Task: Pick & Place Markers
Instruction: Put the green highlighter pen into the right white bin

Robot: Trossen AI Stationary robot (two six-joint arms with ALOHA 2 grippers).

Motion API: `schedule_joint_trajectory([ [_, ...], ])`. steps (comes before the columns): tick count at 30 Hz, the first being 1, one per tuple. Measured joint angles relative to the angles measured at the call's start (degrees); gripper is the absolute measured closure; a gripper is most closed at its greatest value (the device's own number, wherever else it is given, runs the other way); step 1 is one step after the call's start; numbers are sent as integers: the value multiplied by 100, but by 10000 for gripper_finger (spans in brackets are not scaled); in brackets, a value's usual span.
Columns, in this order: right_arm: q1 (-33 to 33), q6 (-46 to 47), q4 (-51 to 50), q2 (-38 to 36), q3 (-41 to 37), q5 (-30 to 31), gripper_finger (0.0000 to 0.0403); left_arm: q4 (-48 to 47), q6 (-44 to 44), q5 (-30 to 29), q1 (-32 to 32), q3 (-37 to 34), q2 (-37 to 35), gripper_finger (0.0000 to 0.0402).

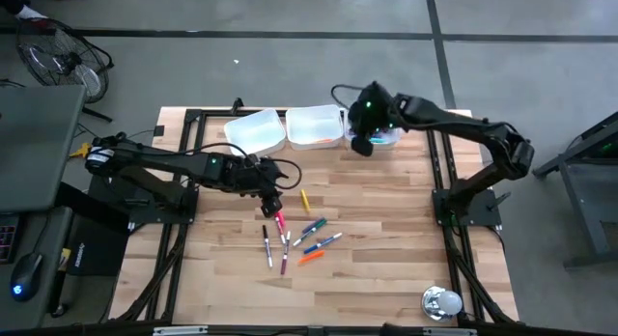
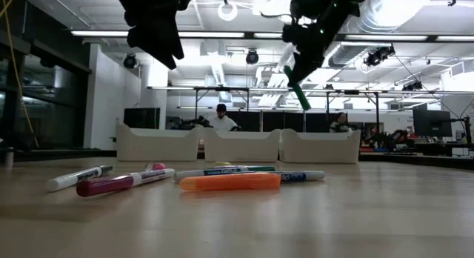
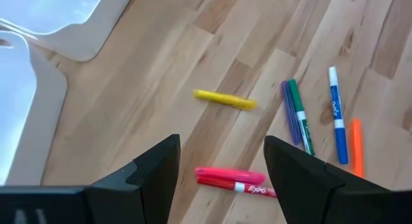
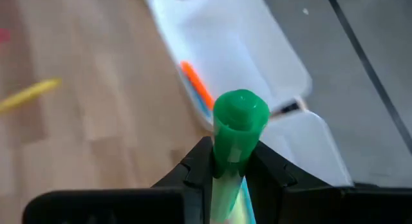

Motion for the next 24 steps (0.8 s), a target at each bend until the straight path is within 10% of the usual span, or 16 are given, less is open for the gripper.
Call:
schedule_joint_trajectory([
  [24, -823, -1357, -803, 1749, 1, 1202, 345, -453, 636, 219, 0, 0, 0, 179],
])
